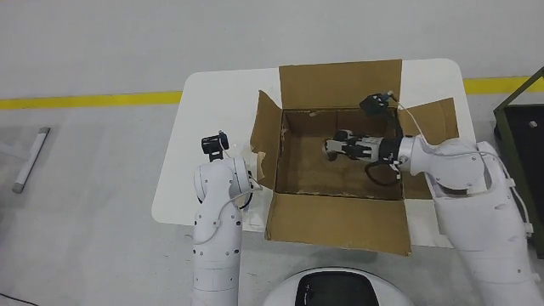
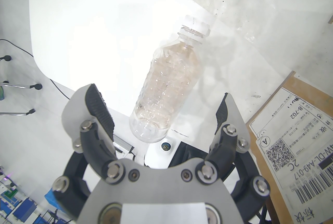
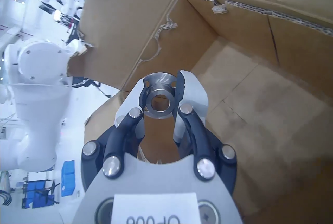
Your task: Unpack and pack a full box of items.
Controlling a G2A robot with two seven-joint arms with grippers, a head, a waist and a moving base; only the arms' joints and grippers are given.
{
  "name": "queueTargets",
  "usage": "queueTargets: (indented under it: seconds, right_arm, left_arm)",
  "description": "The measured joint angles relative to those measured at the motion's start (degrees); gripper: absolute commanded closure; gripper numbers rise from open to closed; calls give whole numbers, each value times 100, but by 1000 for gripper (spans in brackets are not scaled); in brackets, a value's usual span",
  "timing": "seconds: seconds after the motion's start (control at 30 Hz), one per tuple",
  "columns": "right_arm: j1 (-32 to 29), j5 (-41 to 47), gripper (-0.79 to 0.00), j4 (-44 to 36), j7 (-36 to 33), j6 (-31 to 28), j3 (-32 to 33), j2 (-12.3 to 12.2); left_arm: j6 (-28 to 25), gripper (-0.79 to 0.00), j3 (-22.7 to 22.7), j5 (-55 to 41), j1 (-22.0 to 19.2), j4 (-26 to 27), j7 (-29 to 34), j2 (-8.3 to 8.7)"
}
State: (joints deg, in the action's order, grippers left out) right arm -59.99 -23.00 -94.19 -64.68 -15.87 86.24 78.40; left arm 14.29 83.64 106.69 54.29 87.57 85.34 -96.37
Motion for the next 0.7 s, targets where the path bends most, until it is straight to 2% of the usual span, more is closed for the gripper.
queueTargets:
  seconds: [0.5, 0.7]
  right_arm:
    - [-30, 47, 0, 15, -5, -47, 32, -15]
    - [-103, 482, 0, -173, 471, -140, 239, -62]
  left_arm:
    - [0, -785, 0, 0, 0, 0, 0, 0]
    - [0, -785, 0, 0, 0, 0, 0, 0]
